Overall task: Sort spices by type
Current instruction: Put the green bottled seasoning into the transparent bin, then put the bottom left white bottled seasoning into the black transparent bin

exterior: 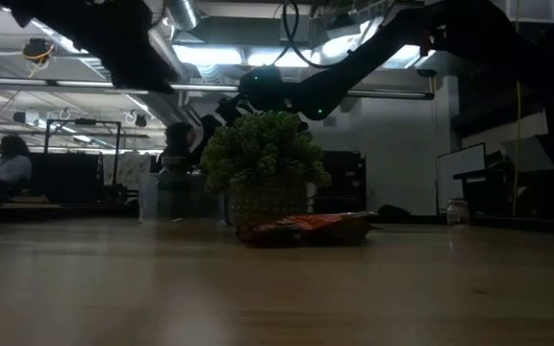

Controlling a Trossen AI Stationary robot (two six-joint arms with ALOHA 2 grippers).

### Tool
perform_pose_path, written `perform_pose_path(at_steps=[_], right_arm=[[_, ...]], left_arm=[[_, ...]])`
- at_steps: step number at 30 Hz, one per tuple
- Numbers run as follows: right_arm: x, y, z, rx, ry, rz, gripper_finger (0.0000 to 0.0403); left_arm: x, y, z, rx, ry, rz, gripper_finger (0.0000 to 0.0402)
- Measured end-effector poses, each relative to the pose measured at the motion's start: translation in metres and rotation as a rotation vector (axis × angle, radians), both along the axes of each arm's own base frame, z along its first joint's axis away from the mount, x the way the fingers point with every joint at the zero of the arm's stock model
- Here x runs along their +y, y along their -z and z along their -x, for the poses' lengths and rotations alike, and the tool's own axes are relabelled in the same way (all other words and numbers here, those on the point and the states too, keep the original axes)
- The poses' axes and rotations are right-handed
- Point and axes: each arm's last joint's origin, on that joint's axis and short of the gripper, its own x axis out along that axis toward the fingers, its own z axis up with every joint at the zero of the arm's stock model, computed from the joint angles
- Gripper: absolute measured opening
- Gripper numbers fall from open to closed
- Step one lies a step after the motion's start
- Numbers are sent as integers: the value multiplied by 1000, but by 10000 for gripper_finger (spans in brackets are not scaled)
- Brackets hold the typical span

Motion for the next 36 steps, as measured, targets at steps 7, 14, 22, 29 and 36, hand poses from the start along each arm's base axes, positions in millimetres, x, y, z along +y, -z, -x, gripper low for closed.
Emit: perform_pose_path(at_steps=[7, 14, 22, 29, 36], right_arm=[[1, -15, 2, 22, -30, 8, 266], [1, -44, -1, 114, -46, -33, 266], [9, -85, 4, 219, -142, -98, 266], [31, -120, 20, 449, -206, 31, 266], [59, -125, 38, 643, -232, 87, 266]], left_arm=[[-37, 9, 14, 190, 118, 246, 255], [-68, 25, 35, 470, 155, 567, 255], [-84, 43, 45, 634, 18, 724, 255], [-107, 60, 30, 640, -50, 840, 255], [-130, 73, 18, 729, -114, 933, 255]])
